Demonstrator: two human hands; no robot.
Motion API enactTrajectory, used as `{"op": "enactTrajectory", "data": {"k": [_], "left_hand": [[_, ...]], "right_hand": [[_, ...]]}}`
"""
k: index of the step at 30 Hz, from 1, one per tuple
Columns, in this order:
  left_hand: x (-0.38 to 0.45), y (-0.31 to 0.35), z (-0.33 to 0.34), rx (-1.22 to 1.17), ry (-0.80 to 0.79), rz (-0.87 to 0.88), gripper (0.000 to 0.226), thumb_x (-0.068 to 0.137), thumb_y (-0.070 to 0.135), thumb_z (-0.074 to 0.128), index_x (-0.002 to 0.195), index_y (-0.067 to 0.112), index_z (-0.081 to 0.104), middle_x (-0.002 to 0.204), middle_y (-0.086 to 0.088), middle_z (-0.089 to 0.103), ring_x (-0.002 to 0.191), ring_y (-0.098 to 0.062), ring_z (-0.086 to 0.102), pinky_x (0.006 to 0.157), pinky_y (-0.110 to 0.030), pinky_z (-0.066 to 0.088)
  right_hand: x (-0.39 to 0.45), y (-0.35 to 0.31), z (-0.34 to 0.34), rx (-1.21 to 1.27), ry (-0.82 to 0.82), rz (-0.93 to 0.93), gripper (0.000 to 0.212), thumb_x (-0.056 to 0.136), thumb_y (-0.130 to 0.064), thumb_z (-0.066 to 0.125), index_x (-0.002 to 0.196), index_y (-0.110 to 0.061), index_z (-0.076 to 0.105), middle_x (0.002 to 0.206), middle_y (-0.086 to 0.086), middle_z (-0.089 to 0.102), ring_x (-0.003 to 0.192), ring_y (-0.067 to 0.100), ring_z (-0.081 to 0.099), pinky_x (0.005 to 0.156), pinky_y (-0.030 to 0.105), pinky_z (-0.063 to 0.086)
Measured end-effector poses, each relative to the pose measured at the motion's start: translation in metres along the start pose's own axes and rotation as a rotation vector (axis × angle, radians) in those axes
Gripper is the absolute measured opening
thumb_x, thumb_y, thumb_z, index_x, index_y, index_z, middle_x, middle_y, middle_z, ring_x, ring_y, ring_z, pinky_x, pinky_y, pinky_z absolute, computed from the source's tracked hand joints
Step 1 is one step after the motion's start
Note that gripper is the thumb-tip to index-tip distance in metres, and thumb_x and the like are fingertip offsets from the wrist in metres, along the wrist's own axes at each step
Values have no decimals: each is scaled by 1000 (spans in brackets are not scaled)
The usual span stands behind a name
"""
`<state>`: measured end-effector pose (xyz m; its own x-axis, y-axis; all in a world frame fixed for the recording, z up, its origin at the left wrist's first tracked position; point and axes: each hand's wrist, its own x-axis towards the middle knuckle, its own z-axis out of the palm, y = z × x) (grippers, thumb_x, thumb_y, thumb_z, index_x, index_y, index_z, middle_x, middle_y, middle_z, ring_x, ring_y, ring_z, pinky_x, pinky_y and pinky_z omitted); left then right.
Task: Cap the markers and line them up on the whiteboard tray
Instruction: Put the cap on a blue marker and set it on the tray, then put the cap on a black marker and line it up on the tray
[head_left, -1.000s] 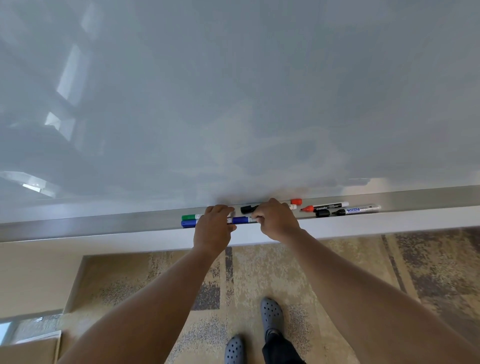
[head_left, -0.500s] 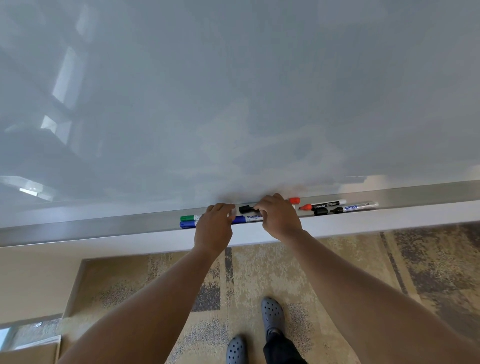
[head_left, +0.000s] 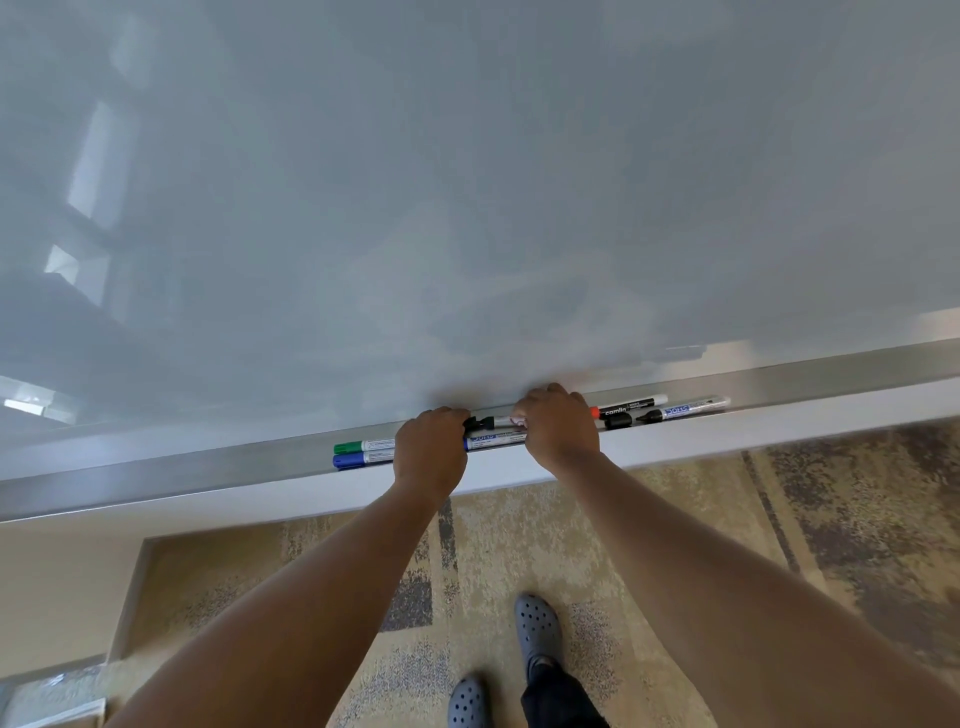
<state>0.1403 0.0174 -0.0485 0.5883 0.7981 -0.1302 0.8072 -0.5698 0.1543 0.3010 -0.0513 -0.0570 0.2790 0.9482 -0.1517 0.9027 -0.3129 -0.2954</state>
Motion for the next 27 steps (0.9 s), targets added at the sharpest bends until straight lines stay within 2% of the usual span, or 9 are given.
{"op": "enactTrajectory", "data": {"k": [4,10,15,18,23,27], "left_hand": [[5,5,2,31,-5,0,27,87,7,57,100,27,70,87,4,67,73,-20,65,60,-29,51],[11,8,4,59,-23,6,25,88,6,58,96,26,72,84,3,66,73,-21,65,58,-27,45],[16,8,5,5,-32,5,25,90,9,57,102,25,72,90,1,67,77,-23,66,64,-31,50],[16,8,7,-64,-33,-19,22,93,14,55,104,25,71,95,0,68,79,-24,65,65,-30,48],[12,7,7,-130,7,-48,22,94,15,55,106,26,70,99,2,67,80,-23,63,63,-26,38],[9,5,3,-213,28,-55,24,93,11,56,105,24,72,101,0,68,82,-25,64,68,-29,48]], "right_hand": [[1,1,2,-21,9,-6,40,82,1,46,112,-16,66,112,2,66,110,25,52,89,35,40],[3,2,2,-16,22,-21,37,84,0,46,110,-17,67,109,2,68,106,25,55,85,34,39],[4,1,6,-33,63,-40,32,87,-3,47,108,-17,67,104,3,70,101,25,58,83,34,41],[4,0,7,-19,75,-49,33,83,1,47,105,-15,68,101,4,70,98,27,58,81,35,42],[0,1,7,-14,134,-51,29,74,2,60,97,-14,69,93,5,71,91,30,61,75,35,45],[-4,0,2,-24,161,-54,31,66,0,69,93,-16,69,88,0,71,89,27,59,71,33,42]]}}
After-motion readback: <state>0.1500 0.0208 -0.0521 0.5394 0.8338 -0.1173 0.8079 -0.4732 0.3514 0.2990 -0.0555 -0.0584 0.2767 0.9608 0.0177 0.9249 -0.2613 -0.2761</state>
